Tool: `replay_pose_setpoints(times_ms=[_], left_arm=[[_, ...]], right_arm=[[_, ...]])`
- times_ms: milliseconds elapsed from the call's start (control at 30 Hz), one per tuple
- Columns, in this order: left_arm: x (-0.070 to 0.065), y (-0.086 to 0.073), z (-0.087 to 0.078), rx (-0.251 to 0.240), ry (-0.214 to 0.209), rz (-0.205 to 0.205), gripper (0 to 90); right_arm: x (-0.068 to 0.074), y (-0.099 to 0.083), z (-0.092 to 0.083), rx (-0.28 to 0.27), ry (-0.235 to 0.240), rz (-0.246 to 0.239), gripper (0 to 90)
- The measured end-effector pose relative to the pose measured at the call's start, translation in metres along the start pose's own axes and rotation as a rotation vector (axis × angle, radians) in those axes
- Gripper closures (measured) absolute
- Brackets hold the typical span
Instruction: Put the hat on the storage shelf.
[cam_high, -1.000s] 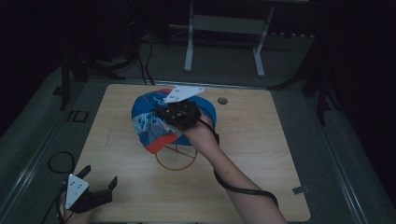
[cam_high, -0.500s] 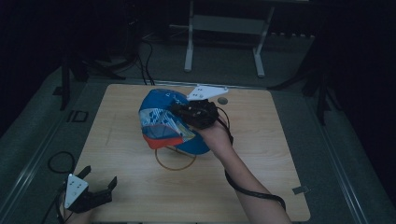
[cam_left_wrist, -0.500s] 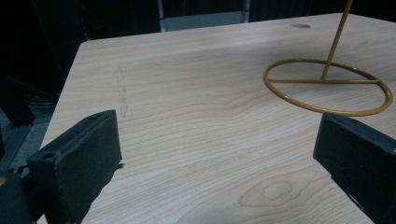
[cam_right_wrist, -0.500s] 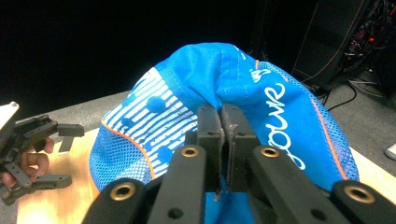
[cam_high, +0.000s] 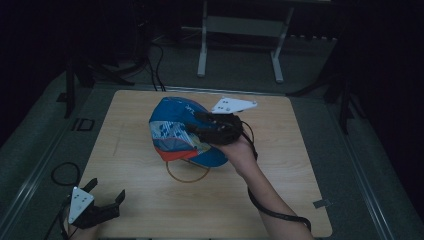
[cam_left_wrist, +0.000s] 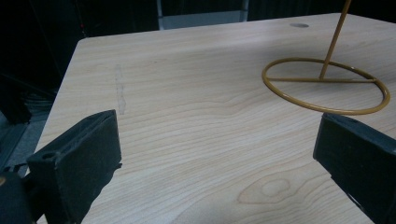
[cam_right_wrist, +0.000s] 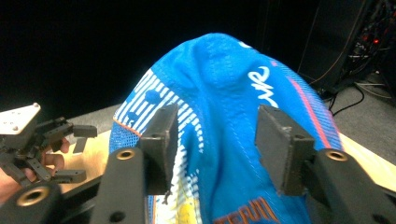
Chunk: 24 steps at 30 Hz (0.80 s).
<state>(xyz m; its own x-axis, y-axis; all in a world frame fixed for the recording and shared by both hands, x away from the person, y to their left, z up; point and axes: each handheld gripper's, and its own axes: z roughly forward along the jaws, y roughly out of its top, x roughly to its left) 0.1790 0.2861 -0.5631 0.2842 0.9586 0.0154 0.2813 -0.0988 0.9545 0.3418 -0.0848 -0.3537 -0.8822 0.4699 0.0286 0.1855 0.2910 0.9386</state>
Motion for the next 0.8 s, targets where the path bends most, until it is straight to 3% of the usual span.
replay_pose_setpoints(times_ms=[100, 433, 800], left_arm=[[0.000, 0.000, -0.001, -0.002, 0.001, 0.000, 1.2], [0.000, 0.000, 0.000, 0.001, 0.000, -0.008, 1.3], [-0.001, 0.000, 0.000, 0.003, -0.005, -0.009, 1.2]], right_arm=[[-0.004, -0.004, -0.012, -0.025, -0.013, 0.012, 43.5], [-0.026, -0.037, -0.048, -0.024, -0.038, 0.085, 34.0], [-0.037, -0.072, -0.073, -0.027, -0.046, 0.122, 28.2]])
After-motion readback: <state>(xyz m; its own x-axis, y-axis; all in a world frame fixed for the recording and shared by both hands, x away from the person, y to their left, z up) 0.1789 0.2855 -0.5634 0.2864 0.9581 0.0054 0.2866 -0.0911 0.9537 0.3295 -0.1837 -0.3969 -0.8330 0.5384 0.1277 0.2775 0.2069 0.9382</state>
